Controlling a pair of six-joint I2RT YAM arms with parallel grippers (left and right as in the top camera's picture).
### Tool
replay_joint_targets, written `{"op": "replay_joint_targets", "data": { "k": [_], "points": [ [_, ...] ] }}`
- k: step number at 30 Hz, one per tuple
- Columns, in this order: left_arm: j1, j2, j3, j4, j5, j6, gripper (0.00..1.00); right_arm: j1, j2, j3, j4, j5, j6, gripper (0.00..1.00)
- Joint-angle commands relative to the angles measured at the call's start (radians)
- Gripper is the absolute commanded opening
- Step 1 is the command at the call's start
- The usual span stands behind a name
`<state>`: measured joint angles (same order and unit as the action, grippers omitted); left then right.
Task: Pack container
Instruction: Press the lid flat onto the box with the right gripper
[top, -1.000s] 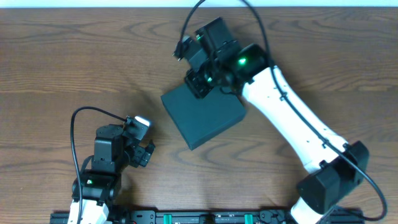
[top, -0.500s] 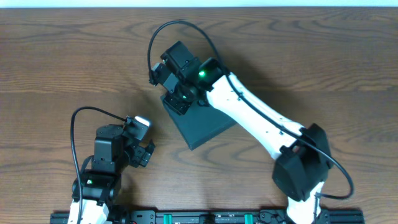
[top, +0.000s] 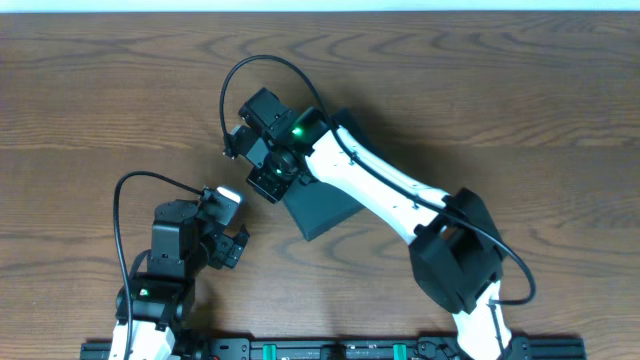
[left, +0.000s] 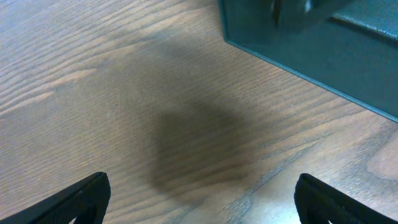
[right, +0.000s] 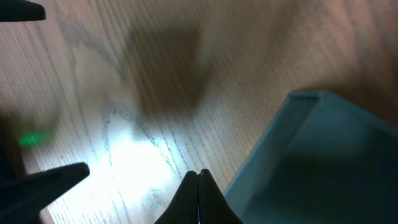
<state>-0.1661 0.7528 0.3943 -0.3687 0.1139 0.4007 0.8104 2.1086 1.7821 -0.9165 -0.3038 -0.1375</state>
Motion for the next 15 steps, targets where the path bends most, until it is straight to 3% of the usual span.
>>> {"op": "replay_joint_targets", "data": {
  "k": [1, 15],
  "points": [
    [0.004, 0.000, 0.006, -0.002, 0.010, 0.014, 0.95, 0.008, 0.036, 0.005, 0.008, -0.018, 0.022, 0.01],
    [0.004, 0.000, 0.006, -0.001, 0.010, 0.014, 0.95, -0.031, 0.103, 0.005, 0.084, 0.078, 0.021, 0.01]
  ]
}}
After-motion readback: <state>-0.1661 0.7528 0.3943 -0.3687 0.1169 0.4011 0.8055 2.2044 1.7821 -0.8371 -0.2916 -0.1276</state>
